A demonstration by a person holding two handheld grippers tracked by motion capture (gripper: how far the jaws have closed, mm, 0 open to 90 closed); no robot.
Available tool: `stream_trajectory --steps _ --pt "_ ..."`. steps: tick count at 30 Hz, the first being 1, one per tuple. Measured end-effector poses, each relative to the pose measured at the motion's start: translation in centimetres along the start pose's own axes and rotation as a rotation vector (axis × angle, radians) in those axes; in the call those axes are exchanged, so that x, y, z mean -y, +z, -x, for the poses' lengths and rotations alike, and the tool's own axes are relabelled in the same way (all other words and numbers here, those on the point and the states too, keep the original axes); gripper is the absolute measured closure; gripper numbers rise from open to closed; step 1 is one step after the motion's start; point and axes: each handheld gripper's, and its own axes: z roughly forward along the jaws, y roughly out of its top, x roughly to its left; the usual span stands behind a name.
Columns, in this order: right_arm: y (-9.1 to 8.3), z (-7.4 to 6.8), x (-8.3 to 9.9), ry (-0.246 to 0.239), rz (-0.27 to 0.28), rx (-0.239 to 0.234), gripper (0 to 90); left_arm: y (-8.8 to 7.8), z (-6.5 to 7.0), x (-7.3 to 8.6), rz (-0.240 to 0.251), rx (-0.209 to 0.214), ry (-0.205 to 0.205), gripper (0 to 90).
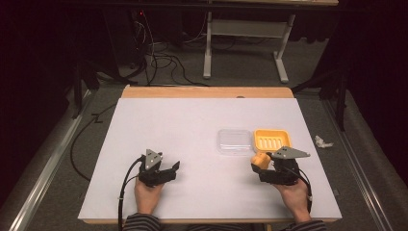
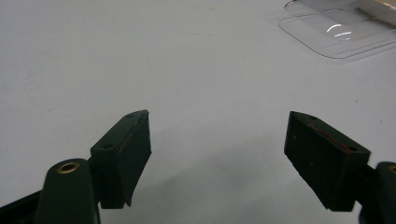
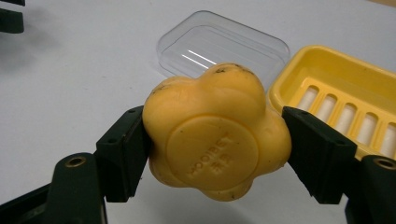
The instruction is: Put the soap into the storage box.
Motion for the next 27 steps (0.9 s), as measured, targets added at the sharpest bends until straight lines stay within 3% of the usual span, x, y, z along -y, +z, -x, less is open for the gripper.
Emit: stream_trajectory --steps 16,27 --pt "-2.1 2.6 -0.6 0.061 0.045 0.041 27.5 0.0 0.0 0.0 -0.001 -0.001 0.001 23.6" --pt "-2.3 4.2 -1.2 0.059 0.042 0.062 27.5 0.0 0.0 0.0 -0.004 -0.005 0.002 23.6"
